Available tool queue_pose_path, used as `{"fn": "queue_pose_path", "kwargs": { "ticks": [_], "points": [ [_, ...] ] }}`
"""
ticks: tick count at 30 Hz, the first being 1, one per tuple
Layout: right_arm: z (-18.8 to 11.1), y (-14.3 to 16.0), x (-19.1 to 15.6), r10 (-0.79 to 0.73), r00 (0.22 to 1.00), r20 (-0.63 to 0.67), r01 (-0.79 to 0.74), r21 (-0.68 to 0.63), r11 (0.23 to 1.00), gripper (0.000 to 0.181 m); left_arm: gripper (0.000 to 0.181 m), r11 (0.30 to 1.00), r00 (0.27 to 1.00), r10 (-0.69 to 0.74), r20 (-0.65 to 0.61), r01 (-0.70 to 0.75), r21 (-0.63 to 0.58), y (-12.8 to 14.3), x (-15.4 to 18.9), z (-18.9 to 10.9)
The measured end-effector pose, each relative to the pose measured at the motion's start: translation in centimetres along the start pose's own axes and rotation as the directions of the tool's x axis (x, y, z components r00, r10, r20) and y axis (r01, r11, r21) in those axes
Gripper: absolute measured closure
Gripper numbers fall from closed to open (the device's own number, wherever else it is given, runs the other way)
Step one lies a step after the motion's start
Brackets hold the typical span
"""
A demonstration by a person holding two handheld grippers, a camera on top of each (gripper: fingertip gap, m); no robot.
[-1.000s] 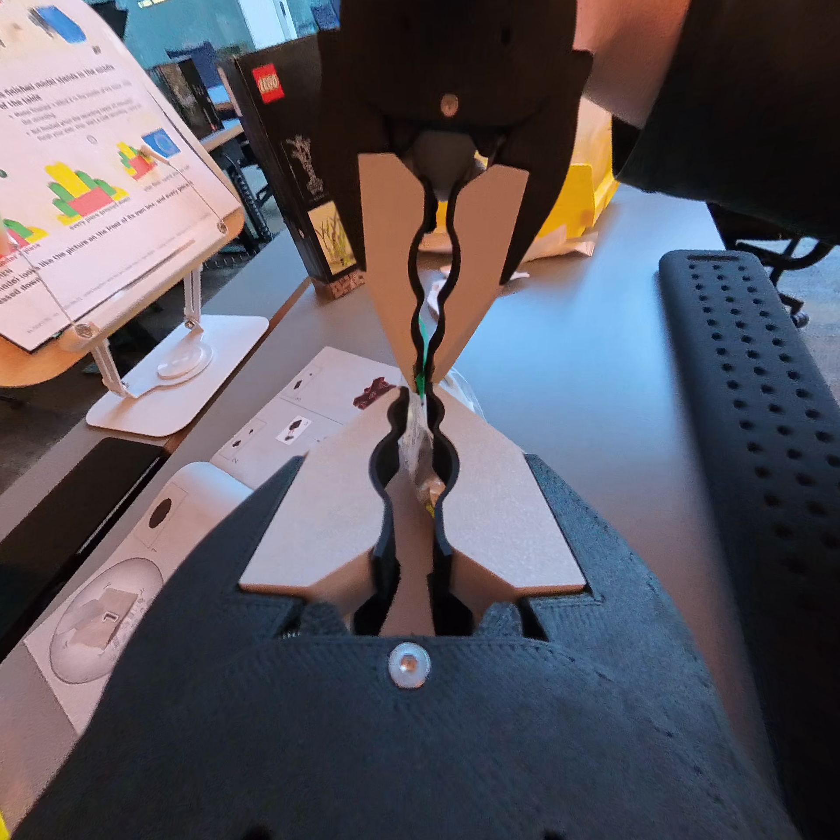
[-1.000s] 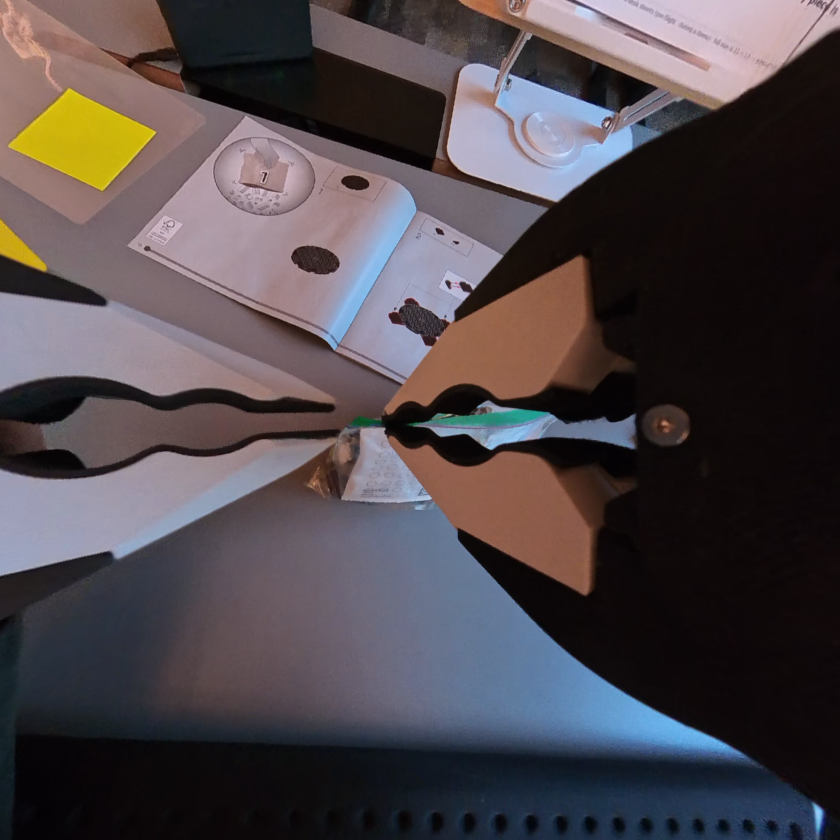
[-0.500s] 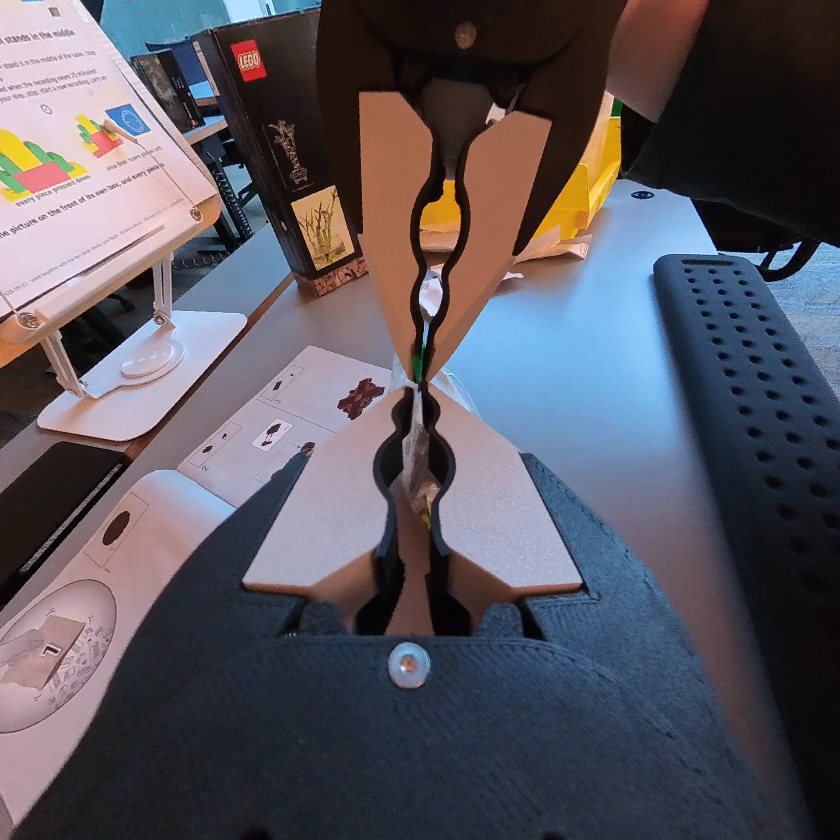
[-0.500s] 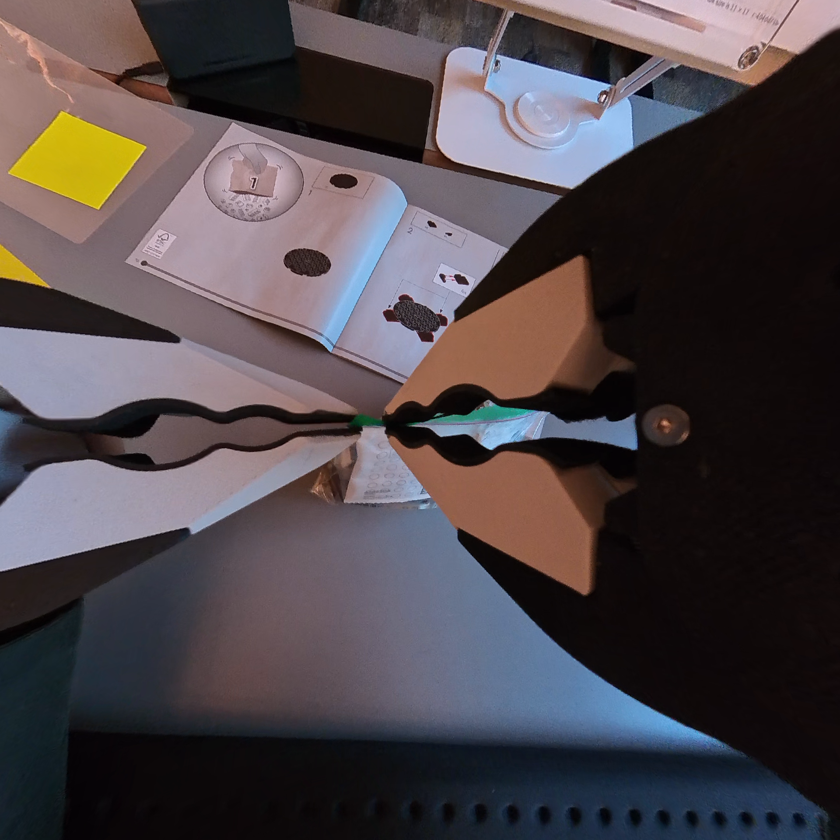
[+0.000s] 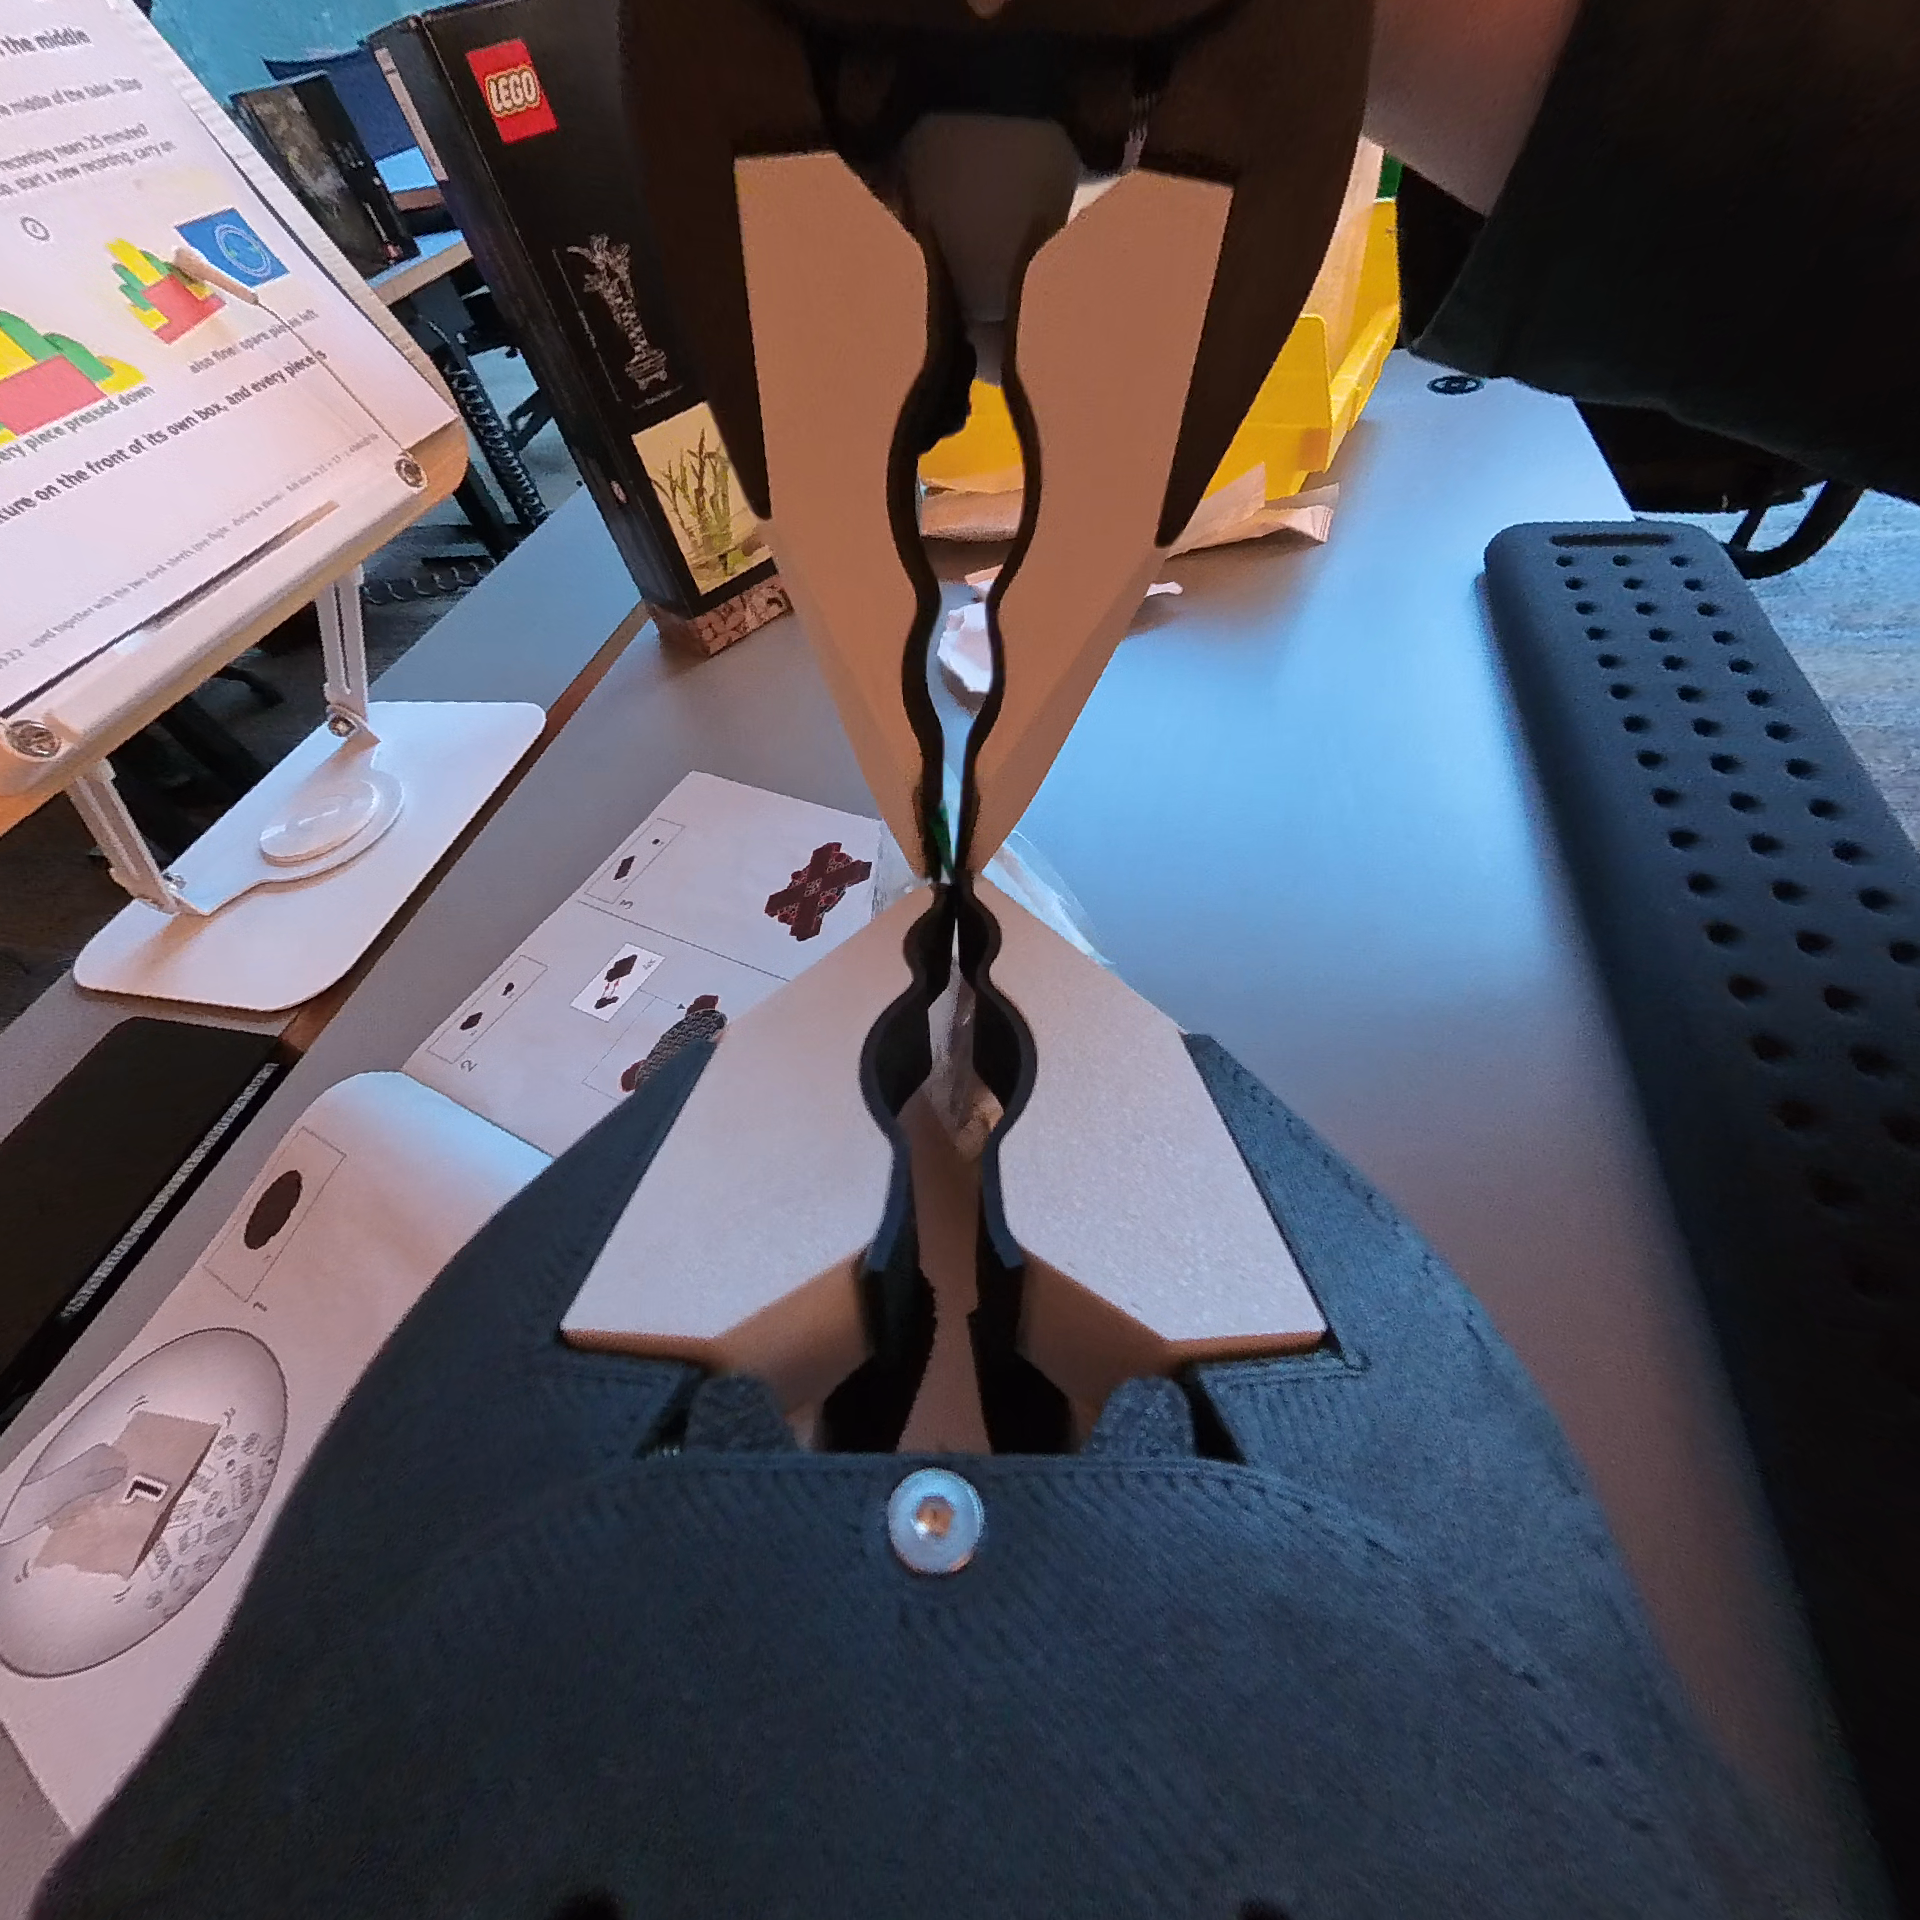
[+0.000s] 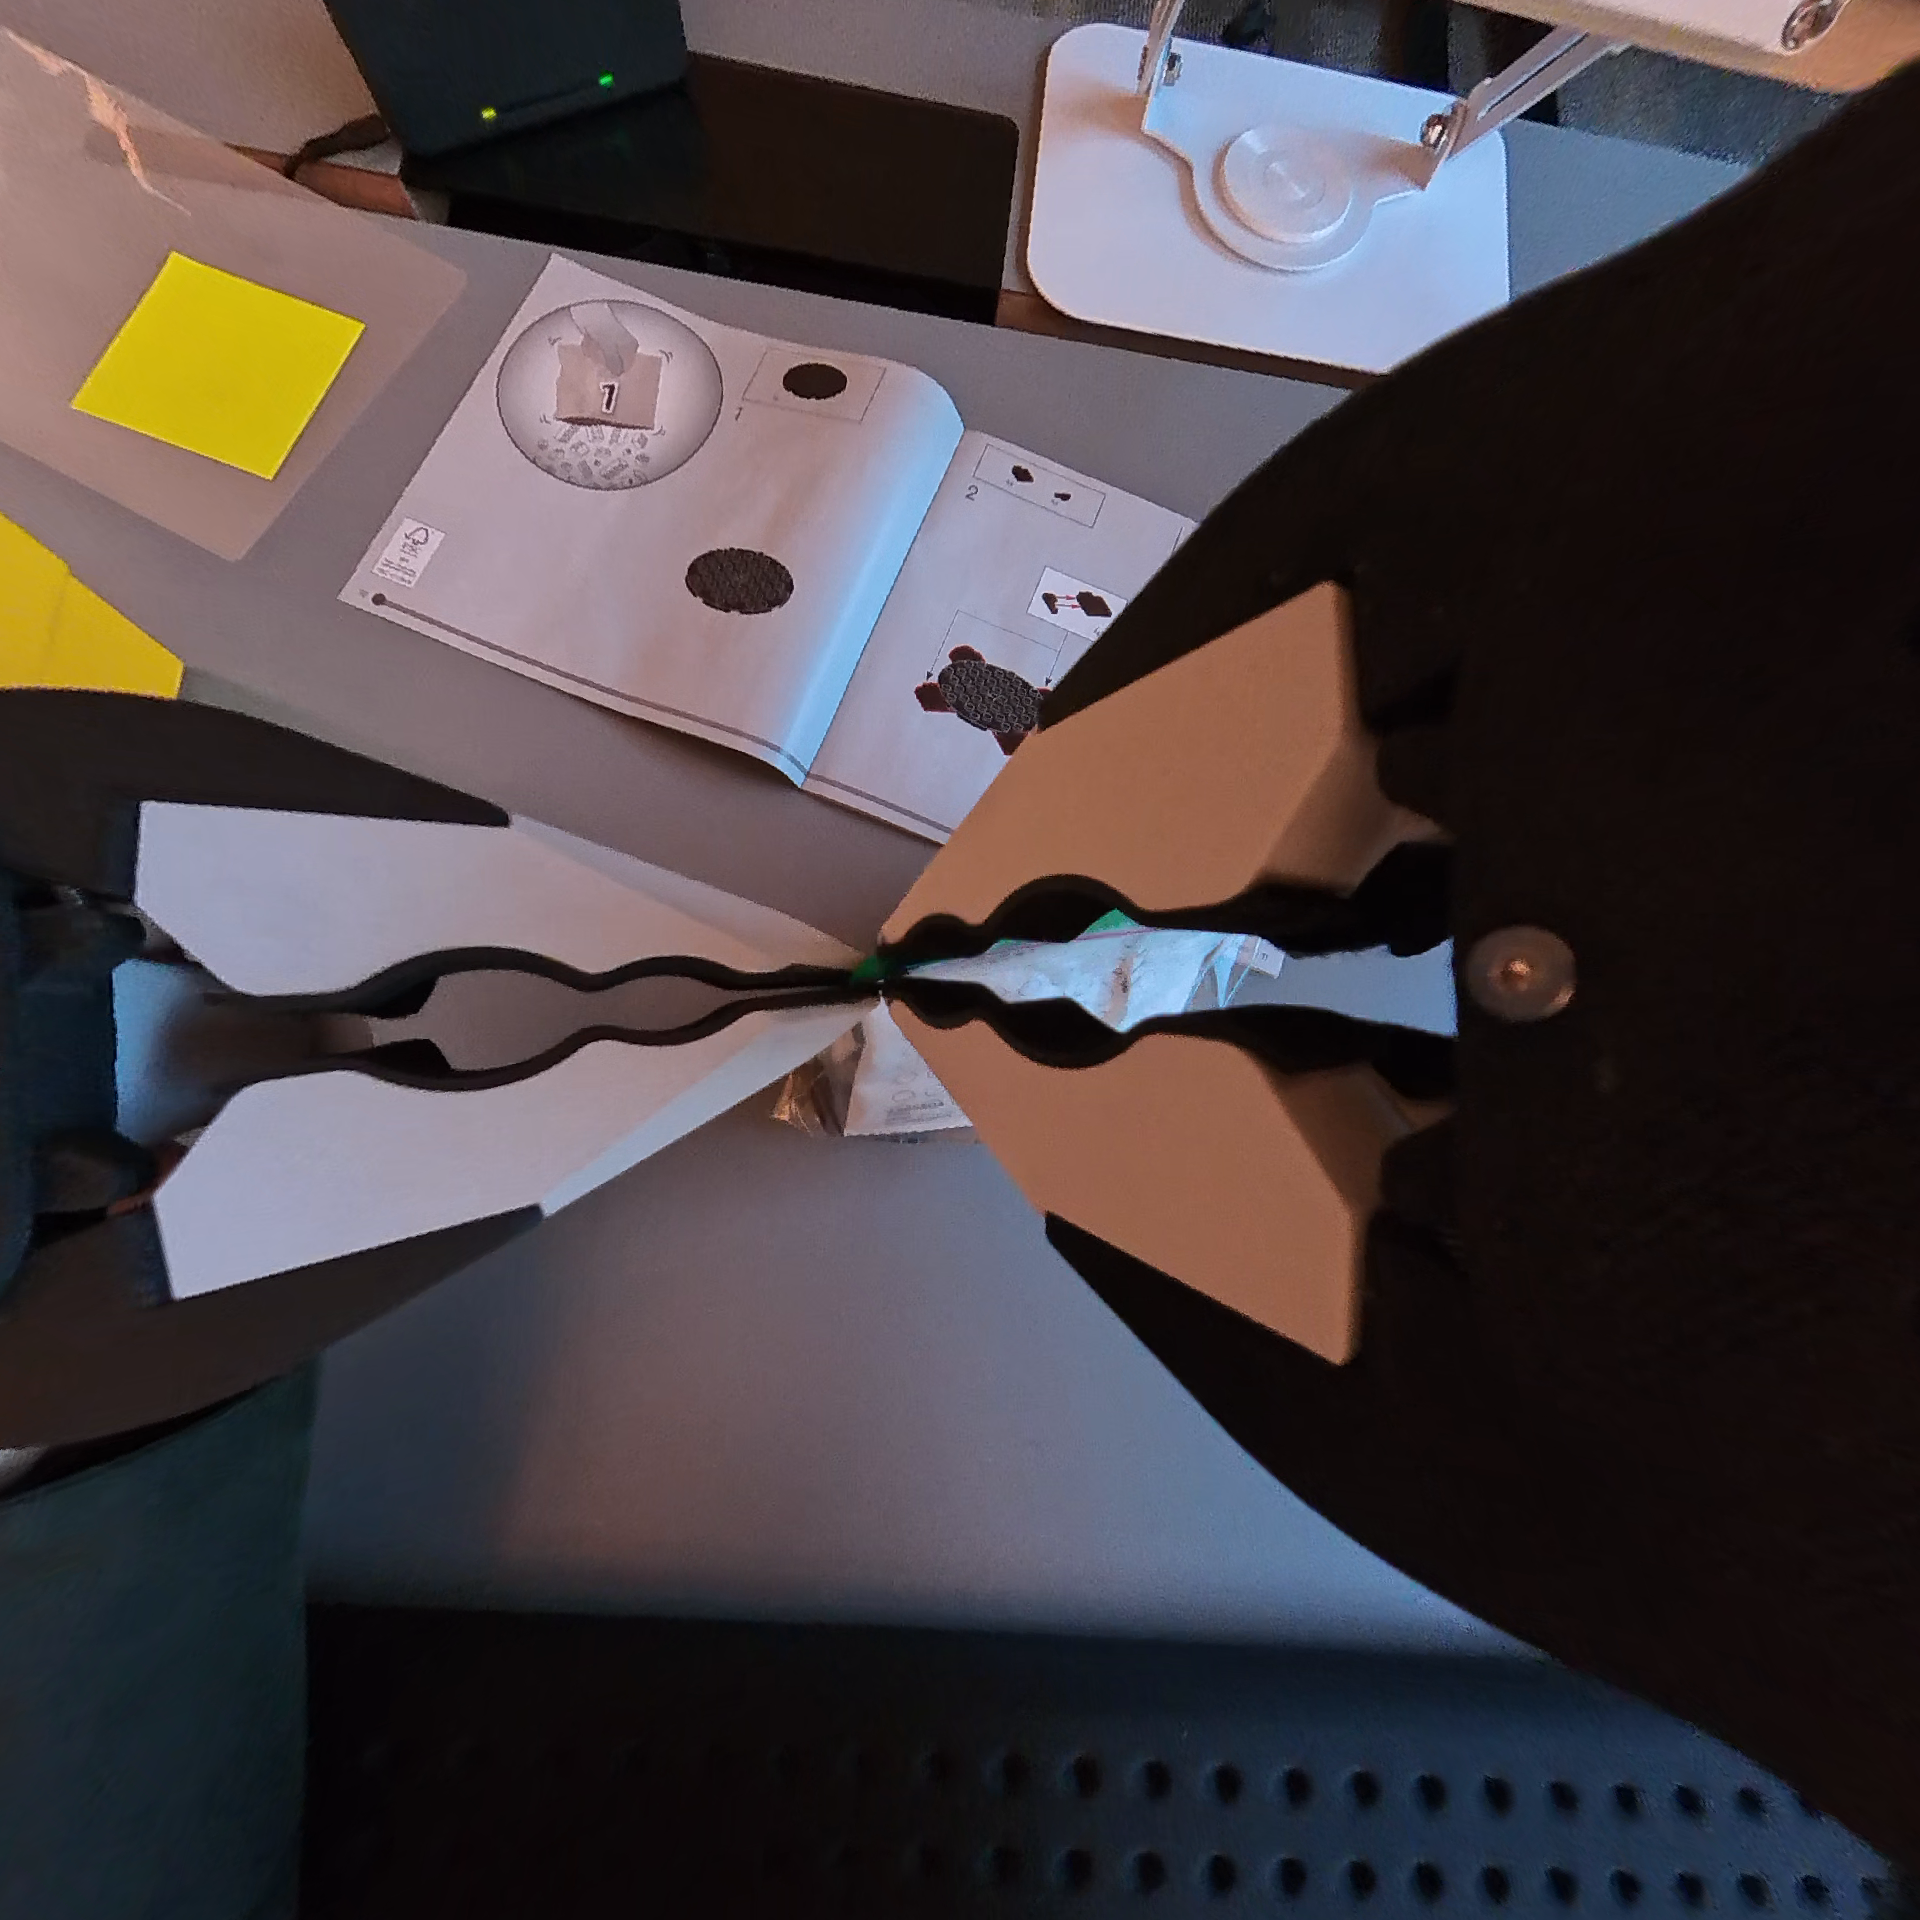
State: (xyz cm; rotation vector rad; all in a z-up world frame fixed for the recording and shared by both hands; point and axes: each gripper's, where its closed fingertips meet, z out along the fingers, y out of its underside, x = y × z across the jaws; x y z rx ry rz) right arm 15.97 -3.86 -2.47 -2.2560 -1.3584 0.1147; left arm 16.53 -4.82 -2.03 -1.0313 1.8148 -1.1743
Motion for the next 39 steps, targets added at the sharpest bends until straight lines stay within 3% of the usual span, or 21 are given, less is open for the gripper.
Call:
{"fn": "queue_pose_path", "kwargs": {
  "ticks": [14,28,30,39],
  "points": [
    [0.1,-0.4,0.4,-0.026,1.000,-0.015,0.027,0.024,0.999,0.181,0.181,1.000,1.000,-0.013,0.005,0.013,0.023,0.0,-0.5,-0.5],
    [-1.9,-1.7,-0.2,0.004,0.999,-0.038,-0.001,0.073,0.997,0.180,0.181,0.998,1.000,-0.014,-0.007,0.014,0.064,-2.3,0.1,-1.5],
    [-2.2,-1.9,-0.2,0.014,0.998,-0.053,-0.010,0.086,0.996,0.172,0.181,0.996,1.000,-0.020,-0.007,0.020,0.087,-3.1,0.3,-1.8],
    [-1.5,-2.1,-0.5,0.009,0.999,-0.053,-0.003,0.097,0.995,0.173,0.181,0.994,1.000,0.000,-0.008,0.000,0.106,-3.7,0.6,-2.7]
  ]
}}
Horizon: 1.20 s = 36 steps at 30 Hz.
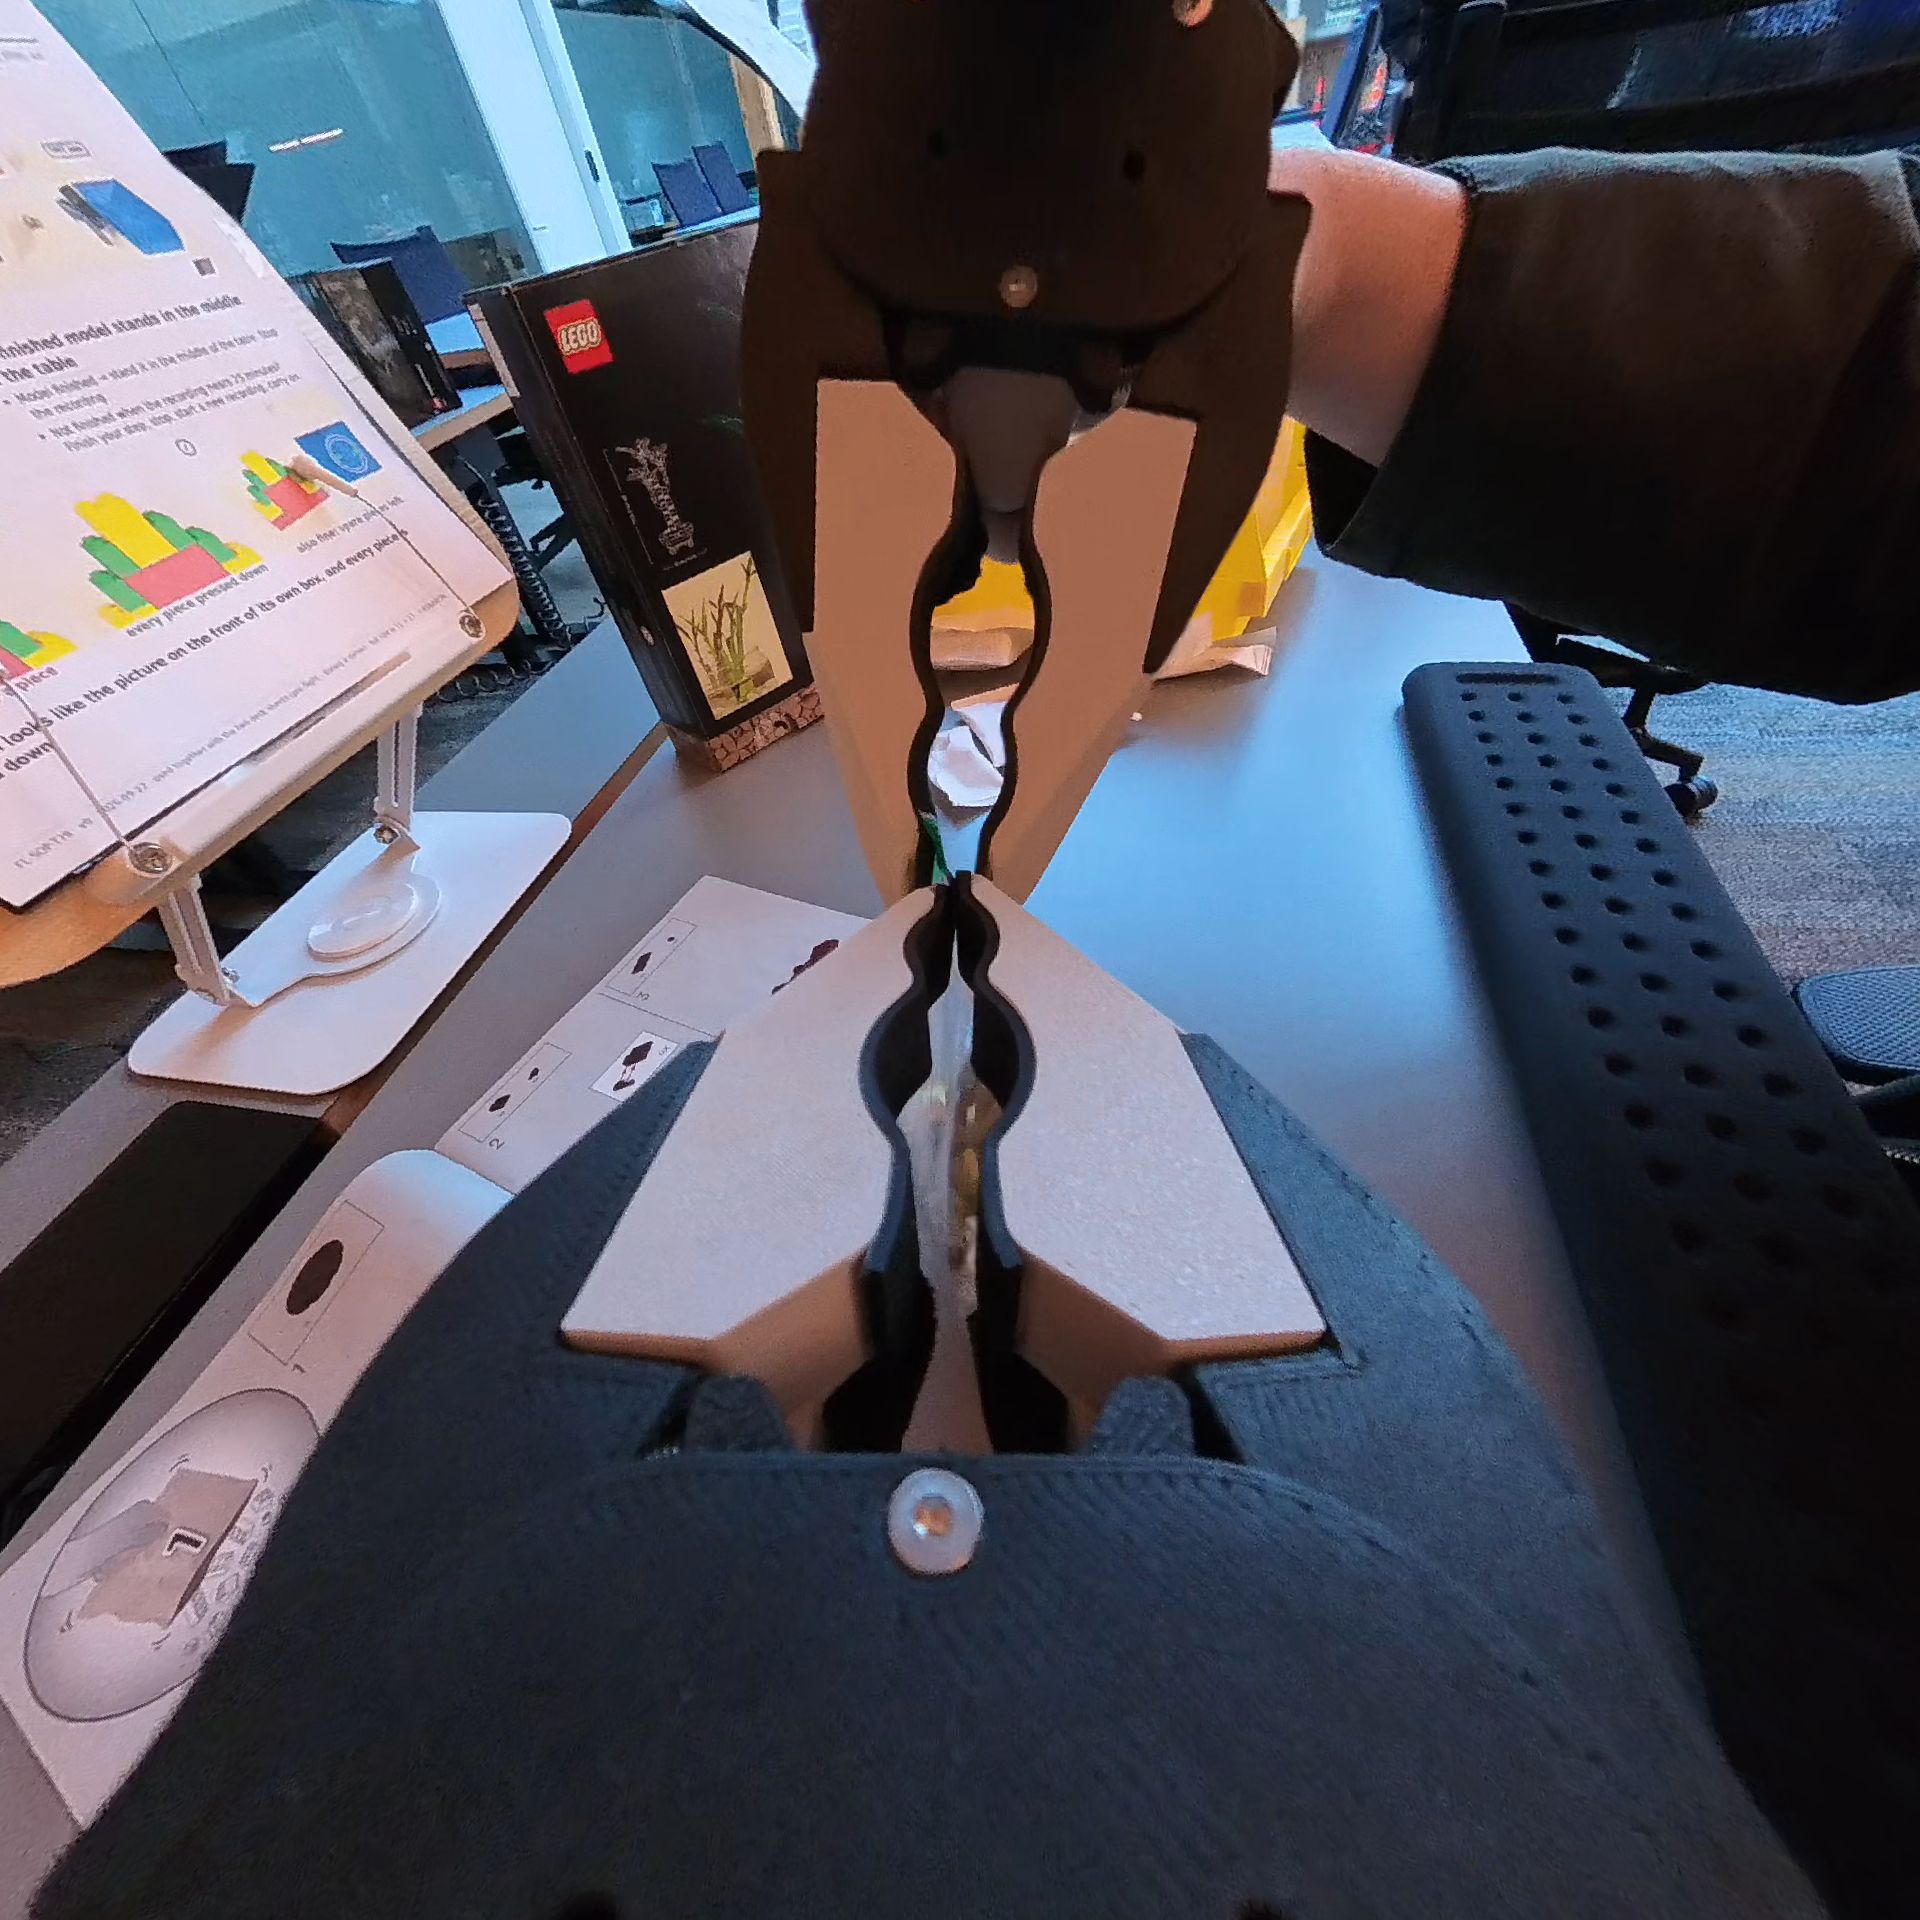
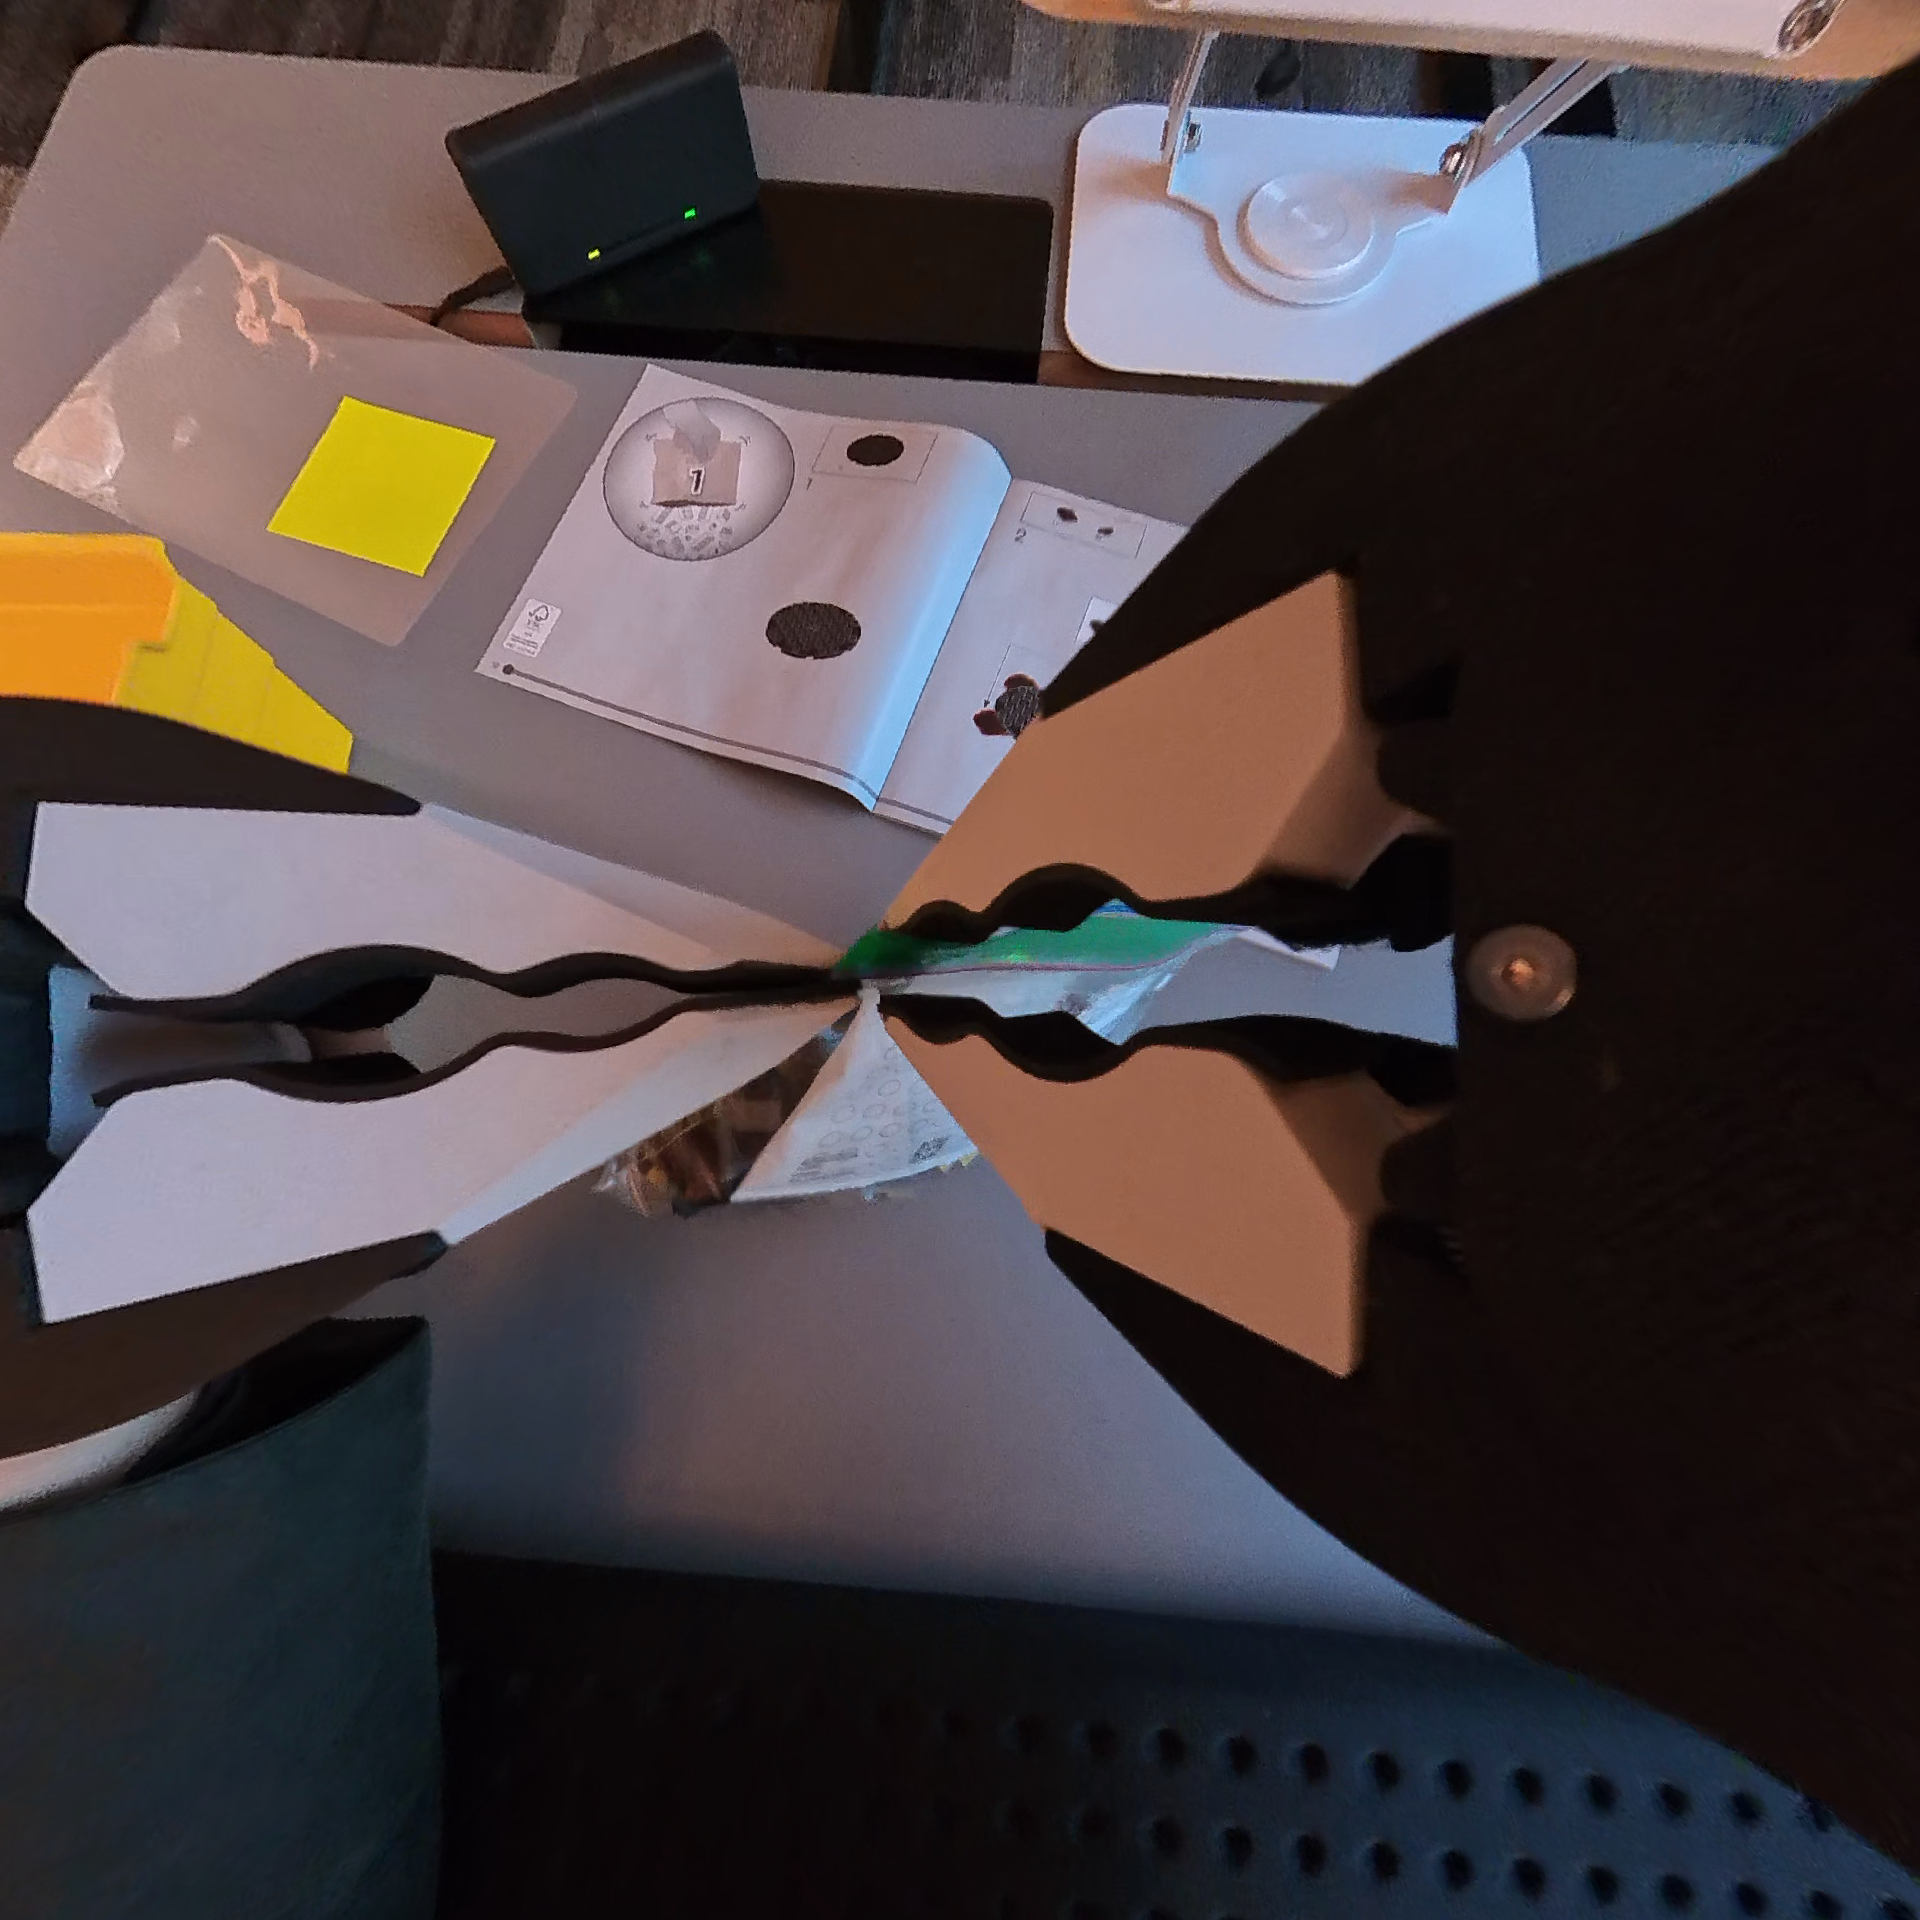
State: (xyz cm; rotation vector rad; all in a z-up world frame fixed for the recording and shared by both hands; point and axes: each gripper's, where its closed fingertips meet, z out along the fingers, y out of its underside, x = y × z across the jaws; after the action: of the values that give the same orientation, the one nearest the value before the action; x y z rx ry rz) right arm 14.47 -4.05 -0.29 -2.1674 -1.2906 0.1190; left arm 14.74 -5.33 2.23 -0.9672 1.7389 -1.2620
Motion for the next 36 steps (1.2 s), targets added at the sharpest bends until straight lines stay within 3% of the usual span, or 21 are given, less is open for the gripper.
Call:
{"fn": "queue_pose_path", "kwargs": {
  "ticks": [8,23,36],
  "points": [
    [-0.6,-0.2,-0.2,0.063,0.995,0.075,-0.068,0.075,0.995,0.180,0.181,1.000,1.000,0.014,0.000,-0.014,-0.005,0.3,-0.1,-0.3],
    [-0.2,0.9,0.3,0.103,0.994,0.044,-0.104,0.032,0.994,0.173,0.181,1.000,1.000,0.008,0.005,-0.008,-0.014,0.6,-0.2,-0.2],
    [0.0,1.2,-0.2,0.123,0.988,0.092,-0.129,0.055,0.990,0.181,0.181,1.000,1.000,0.002,0.007,-0.002,-0.024,1.0,-0.4,-0.2]
  ]
}}
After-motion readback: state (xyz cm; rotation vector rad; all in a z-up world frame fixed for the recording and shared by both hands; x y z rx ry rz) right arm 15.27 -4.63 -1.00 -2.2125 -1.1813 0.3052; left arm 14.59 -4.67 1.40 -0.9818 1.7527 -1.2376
